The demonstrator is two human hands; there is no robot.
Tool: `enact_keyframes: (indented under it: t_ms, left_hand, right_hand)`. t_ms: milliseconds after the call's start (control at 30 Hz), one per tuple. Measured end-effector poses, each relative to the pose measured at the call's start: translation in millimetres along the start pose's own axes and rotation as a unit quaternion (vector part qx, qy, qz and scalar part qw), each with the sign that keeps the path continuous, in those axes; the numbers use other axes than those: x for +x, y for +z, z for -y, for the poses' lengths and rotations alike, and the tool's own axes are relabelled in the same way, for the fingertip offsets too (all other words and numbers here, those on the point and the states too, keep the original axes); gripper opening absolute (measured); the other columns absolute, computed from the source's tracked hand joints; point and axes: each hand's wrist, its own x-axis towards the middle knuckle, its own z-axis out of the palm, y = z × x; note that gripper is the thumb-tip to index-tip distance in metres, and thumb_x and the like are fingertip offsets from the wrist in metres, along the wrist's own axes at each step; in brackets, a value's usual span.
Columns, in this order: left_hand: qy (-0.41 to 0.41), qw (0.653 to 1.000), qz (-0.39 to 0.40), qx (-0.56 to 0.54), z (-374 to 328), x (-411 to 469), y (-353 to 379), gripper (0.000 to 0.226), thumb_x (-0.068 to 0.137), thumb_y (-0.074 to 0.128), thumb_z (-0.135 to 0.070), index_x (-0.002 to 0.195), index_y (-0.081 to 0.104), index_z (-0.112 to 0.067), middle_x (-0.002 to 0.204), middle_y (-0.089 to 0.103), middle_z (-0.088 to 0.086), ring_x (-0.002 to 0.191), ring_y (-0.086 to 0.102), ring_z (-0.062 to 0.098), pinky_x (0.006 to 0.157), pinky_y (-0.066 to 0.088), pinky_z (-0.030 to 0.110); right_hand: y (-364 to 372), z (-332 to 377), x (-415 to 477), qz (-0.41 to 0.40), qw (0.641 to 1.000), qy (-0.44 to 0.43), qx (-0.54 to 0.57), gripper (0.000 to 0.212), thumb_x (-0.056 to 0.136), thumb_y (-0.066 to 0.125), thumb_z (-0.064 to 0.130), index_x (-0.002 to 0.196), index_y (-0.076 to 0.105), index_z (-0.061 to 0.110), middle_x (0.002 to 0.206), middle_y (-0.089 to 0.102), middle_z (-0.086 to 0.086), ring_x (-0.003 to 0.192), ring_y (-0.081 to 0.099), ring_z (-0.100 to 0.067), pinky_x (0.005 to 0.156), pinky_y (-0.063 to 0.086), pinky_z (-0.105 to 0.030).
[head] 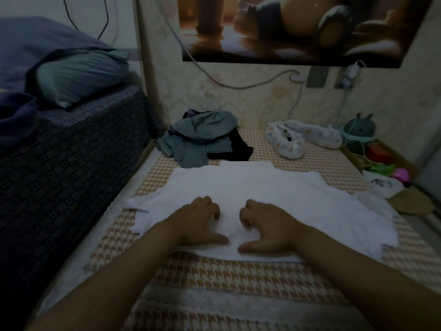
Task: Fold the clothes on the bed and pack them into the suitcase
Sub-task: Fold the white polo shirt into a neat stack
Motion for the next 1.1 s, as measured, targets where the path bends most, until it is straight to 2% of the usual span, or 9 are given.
enact_keyframes:
  t_ms: [167, 333, 433, 567, 633, 733, 800, 1000, 1100]
  left_hand:
    - [-0.046, 0.984, 0.167, 0.037, 6.1, -42.7, -21.5, 0.055, 0.069, 0.074, -0.057, 0.098, 0.035, -0.031, 0.1, 0.039, -0.008, 0.085, 0.041, 0.012, 0.072, 0.038, 0.03]
    - [-0.123, 0.948, 0.258, 0.138, -0.8, -68.7, -36.3, 0.022, 0.086, 0.064, -0.017, 0.107, 0.056, -0.014, 0.113, 0.057, 0.005, 0.084, 0.045, 0.016, 0.073, 0.039, 0.026]
    - [-0.135, 0.927, 0.307, 0.168, -8.3, -69.1, -37.9, 0.011, 0.088, 0.063, -0.012, 0.098, 0.057, -0.011, 0.105, 0.055, 0.011, 0.084, 0.044, 0.018, 0.08, 0.044, 0.035]
    - [-0.185, 0.88, 0.407, 0.161, -32.4, -65.2, -44.0, 0.057, 0.085, 0.07, -0.012, 0.135, 0.045, 0.001, 0.13, 0.052, 0.014, 0.108, 0.058, 0.028, 0.086, 0.048, 0.037]
    - [-0.251, 0.864, 0.428, 0.083, -34.9, -58.8, -47.7, 0.061, 0.085, 0.071, -0.02, 0.136, 0.044, 0.0, 0.129, 0.053, 0.015, 0.096, 0.063, 0.028, 0.078, 0.052, 0.035]
    - [-0.259, 0.896, 0.36, -0.021, -44.9, -36.6, -48.3, 0.038, 0.088, 0.061, -0.029, 0.113, 0.058, -0.001, 0.108, 0.062, 0.012, 0.082, 0.064, 0.024, 0.069, 0.054, 0.032]
    - [-0.157, 0.951, 0.263, -0.048, -70.6, -15.8, -46.3, 0.023, 0.092, 0.053, -0.028, 0.102, 0.061, -0.008, 0.095, 0.061, 0.005, 0.078, 0.061, 0.021, 0.069, 0.05, 0.031]
    - [0.061, 0.994, 0.058, -0.074, -151.8, 49.4, -5.2, 0.032, 0.098, 0.047, -0.033, 0.129, 0.052, -0.029, 0.132, 0.051, 0.001, 0.12, 0.048, 0.023, 0.1, 0.042, 0.04]
    - [0.094, 0.991, 0.054, -0.078, -187.1, 76.1, 14.4, 0.051, 0.096, 0.05, -0.044, 0.144, 0.037, -0.034, 0.151, 0.034, -0.001, 0.138, 0.031, 0.022, 0.112, 0.031, 0.042]
  right_hand:
    - [-0.2, 10.4, -29.4, 0.103, 0.994, 0.009, -0.024, 0.019, 0.079, 0.063, 0.032, 0.093, 0.051, 0.028, 0.095, 0.053, 0.008, 0.081, 0.05, -0.014, 0.075, 0.045, -0.033]
    - [-14.0, 8.4, -34.1, 0.123, 0.991, 0.039, -0.03, 0.031, 0.066, 0.056, 0.002, 0.07, 0.035, 0.024, 0.081, 0.049, 0.001, 0.071, 0.043, -0.017, 0.063, 0.036, -0.033]
    - [-9.4, 11.7, -35.8, 0.212, 0.974, 0.063, -0.039, 0.031, 0.064, 0.054, -0.001, 0.067, 0.032, 0.021, 0.076, 0.045, -0.003, 0.066, 0.037, -0.016, 0.06, 0.034, -0.032]
    - [-9.0, 12.2, -42.7, 0.268, 0.957, 0.098, 0.056, 0.024, 0.067, 0.061, 0.006, 0.073, 0.045, 0.023, 0.077, 0.048, 0.002, 0.065, 0.042, -0.016, 0.059, 0.038, -0.034]
    - [-19.4, 6.9, -50.8, 0.256, 0.951, 0.113, 0.132, 0.019, 0.072, 0.071, 0.021, 0.081, 0.055, 0.026, 0.082, 0.055, 0.007, 0.07, 0.049, -0.013, 0.063, 0.045, -0.032]
    - [-27.9, -10.4, -70.1, 0.196, 0.949, 0.148, 0.197, 0.016, 0.079, 0.07, 0.039, 0.078, 0.057, 0.029, 0.081, 0.058, 0.009, 0.072, 0.052, -0.01, 0.071, 0.046, -0.03]
    - [-26.9, -32.2, -88.4, 0.157, 0.955, 0.192, 0.16, 0.015, 0.084, 0.062, 0.037, 0.073, 0.053, 0.03, 0.083, 0.058, 0.008, 0.075, 0.051, -0.01, 0.073, 0.043, -0.028]
    - [-16.1, -94.8, -144.5, 0.088, 0.93, 0.351, 0.062, 0.032, 0.096, 0.049, 0.036, 0.068, 0.033, 0.032, 0.092, 0.057, 0.005, 0.077, 0.042, -0.01, 0.068, 0.032, -0.024]
    - [-20.6, -111.8, -157.5, 0.002, 0.933, 0.358, 0.037, 0.009, 0.094, 0.051, 0.029, 0.088, 0.054, 0.023, 0.106, 0.062, -0.006, 0.086, 0.052, -0.017, 0.071, 0.038, -0.027]
